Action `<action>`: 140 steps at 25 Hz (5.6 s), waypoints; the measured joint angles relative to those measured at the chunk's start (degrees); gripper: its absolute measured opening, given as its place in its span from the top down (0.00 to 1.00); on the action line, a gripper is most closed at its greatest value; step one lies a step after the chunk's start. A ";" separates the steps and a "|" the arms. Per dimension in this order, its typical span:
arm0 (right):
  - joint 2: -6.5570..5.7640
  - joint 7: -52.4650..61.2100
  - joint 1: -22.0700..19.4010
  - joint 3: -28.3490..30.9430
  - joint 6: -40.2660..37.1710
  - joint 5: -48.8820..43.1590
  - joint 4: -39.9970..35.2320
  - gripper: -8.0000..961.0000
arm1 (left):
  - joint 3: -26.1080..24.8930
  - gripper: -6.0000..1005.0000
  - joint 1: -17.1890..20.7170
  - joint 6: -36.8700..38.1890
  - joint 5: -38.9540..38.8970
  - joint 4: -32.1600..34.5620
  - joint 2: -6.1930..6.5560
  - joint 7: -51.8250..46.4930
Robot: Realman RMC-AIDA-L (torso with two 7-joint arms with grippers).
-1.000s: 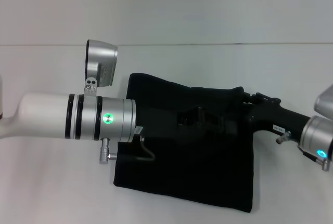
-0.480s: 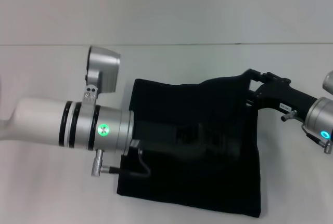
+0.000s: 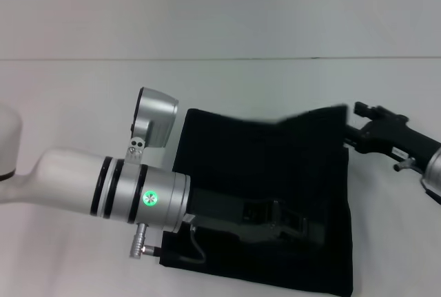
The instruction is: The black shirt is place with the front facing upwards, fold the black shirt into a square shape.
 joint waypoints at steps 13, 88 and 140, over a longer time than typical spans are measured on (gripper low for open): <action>0.07 0.00 -2.78 2.07 -1.46 0.77 -0.80 0.17 | 2.44 0.92 -0.45 -1.95 0.09 -1.82 -0.32 0.22; -1.80 -2.16 -13.68 -18.84 -26.20 -3.49 -11.12 0.18 | 3.22 0.13 0.34 -25.27 6.24 4.83 8.70 -8.08; -1.95 -1.73 -14.36 -10.93 -28.48 -3.85 -11.17 0.18 | -11.35 0.92 9.46 -26.54 -6.88 0.49 5.01 -5.05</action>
